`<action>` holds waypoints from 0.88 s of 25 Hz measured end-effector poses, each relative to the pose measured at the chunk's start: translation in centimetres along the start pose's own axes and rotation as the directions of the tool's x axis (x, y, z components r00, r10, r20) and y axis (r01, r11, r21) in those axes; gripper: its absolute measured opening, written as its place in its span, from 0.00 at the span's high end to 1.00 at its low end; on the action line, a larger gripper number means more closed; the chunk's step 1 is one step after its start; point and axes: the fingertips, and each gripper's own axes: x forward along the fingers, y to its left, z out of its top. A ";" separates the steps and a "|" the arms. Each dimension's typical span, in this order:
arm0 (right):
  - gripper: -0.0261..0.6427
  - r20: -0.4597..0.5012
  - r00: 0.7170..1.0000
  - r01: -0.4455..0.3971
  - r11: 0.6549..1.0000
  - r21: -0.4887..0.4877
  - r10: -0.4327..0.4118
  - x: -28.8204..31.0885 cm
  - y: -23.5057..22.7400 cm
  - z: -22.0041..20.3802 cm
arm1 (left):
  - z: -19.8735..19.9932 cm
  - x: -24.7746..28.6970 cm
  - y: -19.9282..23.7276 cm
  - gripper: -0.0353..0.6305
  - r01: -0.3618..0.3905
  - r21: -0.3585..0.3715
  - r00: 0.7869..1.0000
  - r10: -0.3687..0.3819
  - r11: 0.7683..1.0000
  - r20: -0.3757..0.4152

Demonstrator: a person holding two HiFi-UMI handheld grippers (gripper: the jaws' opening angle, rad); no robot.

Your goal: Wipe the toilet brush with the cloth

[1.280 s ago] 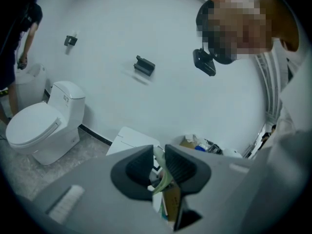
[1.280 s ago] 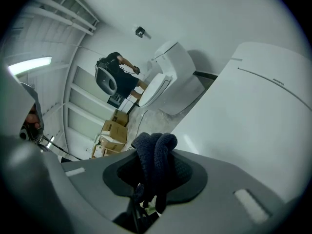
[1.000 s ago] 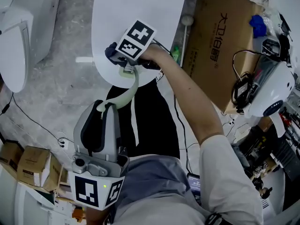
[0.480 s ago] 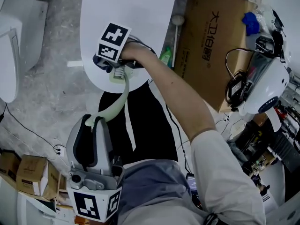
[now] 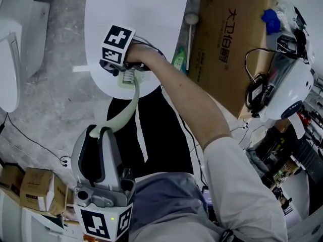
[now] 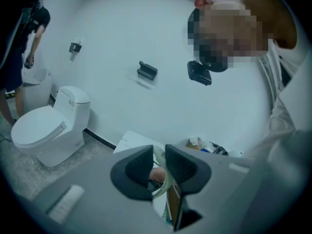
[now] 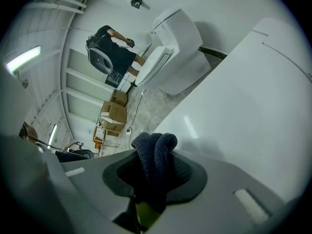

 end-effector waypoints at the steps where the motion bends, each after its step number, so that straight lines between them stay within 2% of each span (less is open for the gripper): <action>1: 0.80 0.001 1.000 0.000 1.000 0.004 0.000 0.1 -0.1 0.0 | 0.0 0.0 0.0 0.95 0.000 0.001 1.000 0.000 1.000 0.000; 8: 0.80 -0.004 1.000 0.027 1.000 0.007 -0.027 0.8 -1.0 -0.2 | -0.4 -0.3 0.0 0.95 0.008 -0.009 1.000 -0.008 1.000 -0.003; 17: 0.79 0.054 0.998 0.031 0.998 0.061 -0.034 1.0 -2.1 -0.3 | -0.6 -0.2 -0.1 0.95 0.020 -0.029 1.000 -0.020 0.999 0.005; 22: 0.79 0.086 0.995 0.051 0.997 0.059 -0.056 0.6 -2.9 -0.3 | -0.6 -0.1 -0.1 0.95 0.019 -0.030 1.000 -0.019 0.999 0.005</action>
